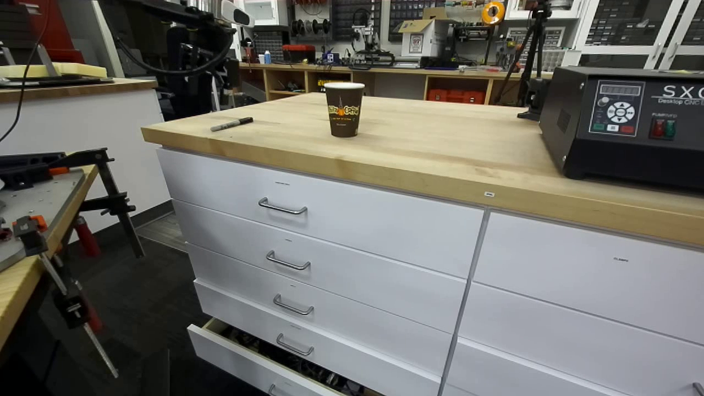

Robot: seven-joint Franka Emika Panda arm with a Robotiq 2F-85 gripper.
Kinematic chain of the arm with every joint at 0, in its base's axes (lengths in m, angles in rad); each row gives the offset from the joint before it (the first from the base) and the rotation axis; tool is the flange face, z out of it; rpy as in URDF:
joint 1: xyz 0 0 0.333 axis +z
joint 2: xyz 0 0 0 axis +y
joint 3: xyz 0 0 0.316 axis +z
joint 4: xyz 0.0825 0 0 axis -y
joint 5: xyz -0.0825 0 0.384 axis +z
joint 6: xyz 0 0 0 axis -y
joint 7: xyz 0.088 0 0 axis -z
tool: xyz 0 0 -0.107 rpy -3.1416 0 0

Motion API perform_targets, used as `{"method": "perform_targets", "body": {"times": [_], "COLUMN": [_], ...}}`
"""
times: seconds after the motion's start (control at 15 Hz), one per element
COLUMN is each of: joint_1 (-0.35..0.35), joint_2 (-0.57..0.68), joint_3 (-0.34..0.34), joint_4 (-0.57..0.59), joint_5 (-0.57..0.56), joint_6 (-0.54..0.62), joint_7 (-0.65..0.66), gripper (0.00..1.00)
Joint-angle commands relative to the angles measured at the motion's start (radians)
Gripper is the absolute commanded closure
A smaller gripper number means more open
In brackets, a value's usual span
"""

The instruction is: Put the black pen in the brown cup

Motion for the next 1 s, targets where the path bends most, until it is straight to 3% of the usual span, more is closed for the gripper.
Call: {"method": "perform_targets", "body": {"times": [0.0,0.27,0.6,0.67,0.93], "joint_1": [-0.019,-0.03,-0.038,-0.036,-0.033], "joint_2": [0.024,0.069,0.127,0.139,0.162], "joint_3": [0.006,0.005,0.027,0.034,0.053], "joint_4": [-0.001,-0.002,-0.004,-0.007,-0.012], "joint_5": [-0.076,-0.133,-0.118,-0.117,-0.128], "joint_6": [0.083,0.151,0.195,0.205,0.222], "joint_7": [-0.001,0.007,0.012,0.014,0.037], "gripper": [0.0,0.0,0.0,0.19,0.47]}}
